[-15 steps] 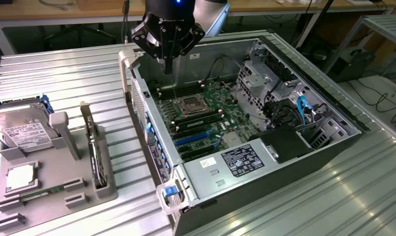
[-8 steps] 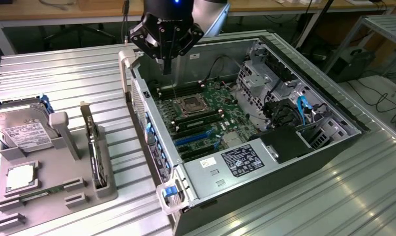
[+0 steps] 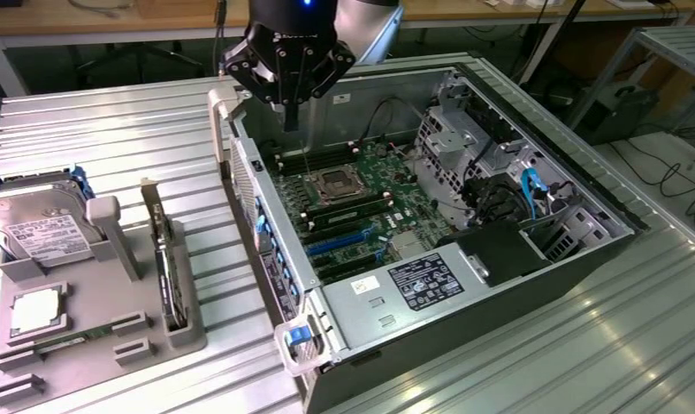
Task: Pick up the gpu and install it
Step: 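Reach for the gpu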
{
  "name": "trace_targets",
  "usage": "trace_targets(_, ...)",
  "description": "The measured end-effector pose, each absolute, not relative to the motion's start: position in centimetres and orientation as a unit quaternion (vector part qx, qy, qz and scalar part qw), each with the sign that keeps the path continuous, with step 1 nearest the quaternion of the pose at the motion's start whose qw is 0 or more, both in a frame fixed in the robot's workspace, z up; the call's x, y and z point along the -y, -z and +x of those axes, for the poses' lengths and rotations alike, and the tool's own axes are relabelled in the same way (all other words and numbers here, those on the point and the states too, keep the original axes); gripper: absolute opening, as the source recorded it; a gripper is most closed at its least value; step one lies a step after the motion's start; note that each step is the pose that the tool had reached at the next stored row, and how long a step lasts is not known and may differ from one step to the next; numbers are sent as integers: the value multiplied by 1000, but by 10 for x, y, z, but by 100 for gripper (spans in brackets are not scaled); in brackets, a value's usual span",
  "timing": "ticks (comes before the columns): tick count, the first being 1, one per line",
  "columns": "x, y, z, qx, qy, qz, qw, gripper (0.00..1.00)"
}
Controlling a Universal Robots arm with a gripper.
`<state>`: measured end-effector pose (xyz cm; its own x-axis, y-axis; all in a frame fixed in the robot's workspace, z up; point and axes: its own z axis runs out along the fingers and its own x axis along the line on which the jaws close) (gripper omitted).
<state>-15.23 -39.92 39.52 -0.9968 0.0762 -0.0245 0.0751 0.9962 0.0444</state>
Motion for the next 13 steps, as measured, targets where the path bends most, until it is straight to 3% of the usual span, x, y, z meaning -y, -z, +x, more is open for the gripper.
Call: trace_targets(13,399,-395,-156,-999,-22,38,13,11)
